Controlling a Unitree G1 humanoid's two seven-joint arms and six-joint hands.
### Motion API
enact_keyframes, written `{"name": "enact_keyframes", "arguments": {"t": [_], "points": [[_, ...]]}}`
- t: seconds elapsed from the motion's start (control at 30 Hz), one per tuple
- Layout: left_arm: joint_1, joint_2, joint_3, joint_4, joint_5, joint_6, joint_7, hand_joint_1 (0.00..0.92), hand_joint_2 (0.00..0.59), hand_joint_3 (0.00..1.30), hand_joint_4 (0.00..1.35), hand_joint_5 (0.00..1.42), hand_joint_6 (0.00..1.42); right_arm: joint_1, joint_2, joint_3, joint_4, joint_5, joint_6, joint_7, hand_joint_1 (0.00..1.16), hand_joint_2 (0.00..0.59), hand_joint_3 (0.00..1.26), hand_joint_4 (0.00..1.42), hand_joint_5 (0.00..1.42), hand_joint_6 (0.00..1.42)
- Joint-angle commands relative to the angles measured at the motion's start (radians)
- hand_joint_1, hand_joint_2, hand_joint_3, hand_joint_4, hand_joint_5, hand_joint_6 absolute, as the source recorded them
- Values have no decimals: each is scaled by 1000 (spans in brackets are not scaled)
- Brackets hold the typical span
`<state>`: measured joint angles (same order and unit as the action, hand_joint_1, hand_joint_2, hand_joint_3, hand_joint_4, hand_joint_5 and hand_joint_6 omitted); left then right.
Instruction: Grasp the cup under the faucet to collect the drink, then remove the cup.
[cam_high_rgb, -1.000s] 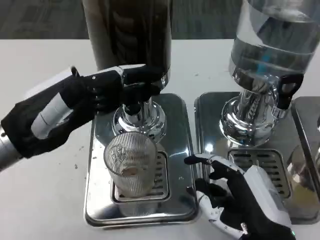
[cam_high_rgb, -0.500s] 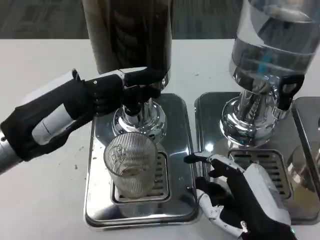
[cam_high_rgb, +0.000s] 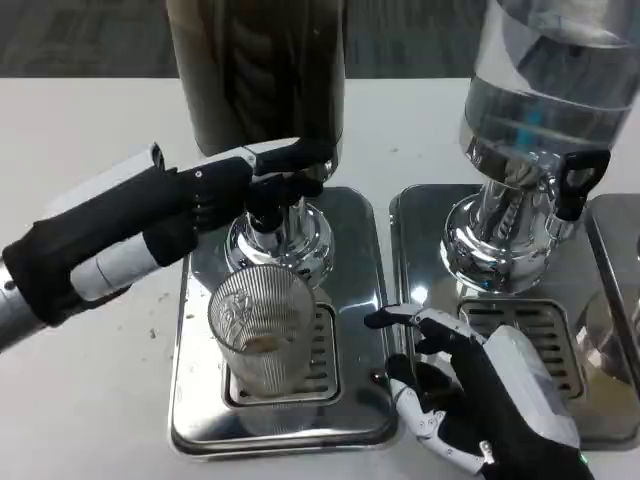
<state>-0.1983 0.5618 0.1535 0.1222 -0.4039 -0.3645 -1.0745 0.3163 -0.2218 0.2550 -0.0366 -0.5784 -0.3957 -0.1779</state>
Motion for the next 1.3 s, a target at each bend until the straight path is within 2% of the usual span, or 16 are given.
{"name": "enact_keyframes", "arguments": {"t": [0.03, 0.6, 0.8, 1.0, 1.3], "points": [[34, 22, -36, -15, 65, -67, -13, 0, 23, 126, 24, 127, 122, -8, -9, -5, 7, 14, 9, 11, 669, 535, 388, 274, 247, 382], [59, 68, -74, -2, 154, -211, 84, 0, 15, 118, 33, 138, 134, -9, -24, -10, 0, 36, 12, 21, 676, 548, 386, 271, 237, 381], [63, 78, -86, -4, 142, -212, 101, 0, 17, 116, 38, 145, 136, -6, -31, -17, -3, 75, -17, 28, 671, 544, 382, 271, 236, 381], [67, 84, -92, -11, 140, -210, 110, 0, 14, 115, 54, 154, 137, -14, -32, -18, -17, 182, -71, 80, 765, 389, 310, 294, 302, 400], [69, 91, -93, -11, 139, -207, 120, 0, 7, 115, 66, 173, 146, -47, -29, -11, -1, 288, -96, 193, 788, 338, 236, 261, 329, 425]]}}
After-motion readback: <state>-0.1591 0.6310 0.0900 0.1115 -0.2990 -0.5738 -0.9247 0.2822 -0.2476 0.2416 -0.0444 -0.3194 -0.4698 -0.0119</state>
